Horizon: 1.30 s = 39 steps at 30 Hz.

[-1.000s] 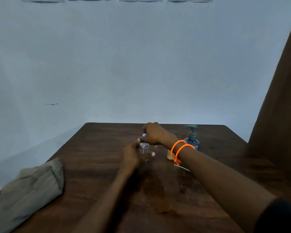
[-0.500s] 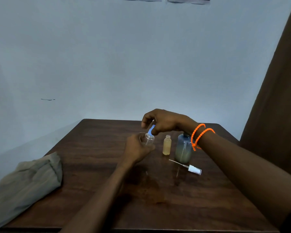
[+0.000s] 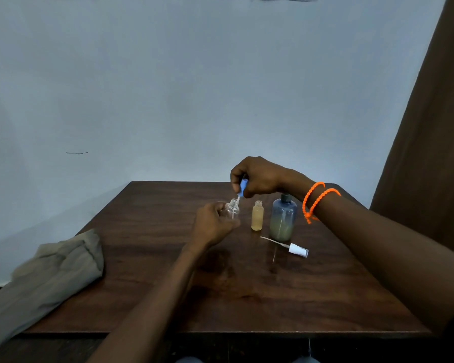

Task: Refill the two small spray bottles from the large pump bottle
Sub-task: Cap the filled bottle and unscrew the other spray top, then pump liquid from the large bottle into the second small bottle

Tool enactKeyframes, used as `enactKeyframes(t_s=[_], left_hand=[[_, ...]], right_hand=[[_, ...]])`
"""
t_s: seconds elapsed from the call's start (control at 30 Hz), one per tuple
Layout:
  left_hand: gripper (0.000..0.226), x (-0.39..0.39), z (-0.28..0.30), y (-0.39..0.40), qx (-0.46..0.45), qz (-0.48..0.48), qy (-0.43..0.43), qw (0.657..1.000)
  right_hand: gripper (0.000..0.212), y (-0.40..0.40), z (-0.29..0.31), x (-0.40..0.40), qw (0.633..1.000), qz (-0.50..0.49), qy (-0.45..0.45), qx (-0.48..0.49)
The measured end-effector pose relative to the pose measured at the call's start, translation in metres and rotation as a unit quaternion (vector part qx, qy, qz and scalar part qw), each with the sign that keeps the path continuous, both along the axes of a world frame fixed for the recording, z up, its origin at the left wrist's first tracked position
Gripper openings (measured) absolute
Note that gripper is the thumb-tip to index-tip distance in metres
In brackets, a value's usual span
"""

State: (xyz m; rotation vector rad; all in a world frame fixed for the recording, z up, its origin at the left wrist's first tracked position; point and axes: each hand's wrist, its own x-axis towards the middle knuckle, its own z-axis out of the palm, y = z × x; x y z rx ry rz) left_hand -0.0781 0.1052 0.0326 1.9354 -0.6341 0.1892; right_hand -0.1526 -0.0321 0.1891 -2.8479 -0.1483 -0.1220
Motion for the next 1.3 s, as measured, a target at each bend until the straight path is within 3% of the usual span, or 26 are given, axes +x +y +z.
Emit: enactKeyframes(t_s=[0.2,0.33,0.47,0.63,0.73,0.8,0.97,1.1,1.3], left_hand=[[0.027,0.001,-0.001,0.003,0.009,0.032,0.015,0.999],[0.020,0.007,-0.004,0.005,-0.008,0.072,0.033,0.997],[0.053,0.010,-0.002,-0.004,-0.043,0.066,0.038,0.996],[0.052,-0.001,0.000,-0.035,-0.065,-0.014,0.007,0.998],[0.051,-0.008,-0.001,-0.046,-0.045,-0.032,-0.026,0.998],[0.050,-0.011,-0.005,-0.050,-0.047,-0.046,-0.044,0.997],[0.058,-0.007,-0.010,-0.062,-0.047,-0.062,-0.074,0.994],[0.060,-0.004,-0.006,-0.070,-0.067,-0.085,-0.085,0.990],[0.054,0.002,-0.004,-0.083,-0.079,-0.107,-0.121,0.984]], right_hand=[[0.017,-0.024,0.014,-0.028,0.987,-0.079,-0.074,0.116],[0.016,-0.049,-0.008,-0.064,0.968,-0.160,-0.155,0.114],[0.020,-0.068,-0.084,-0.085,0.984,-0.153,-0.048,0.081],[0.022,-0.076,-0.147,-0.098,0.985,-0.143,-0.027,0.090],[0.019,-0.080,-0.140,-0.099,0.986,-0.141,-0.044,0.082],[0.015,-0.081,-0.121,-0.097,0.978,-0.154,-0.102,0.100],[0.033,-0.093,-0.051,-0.058,0.902,-0.281,-0.270,0.187],[0.049,-0.098,-0.027,-0.010,0.846,-0.346,-0.192,0.357],[0.036,-0.092,-0.040,0.030,0.849,-0.366,-0.011,0.382]])
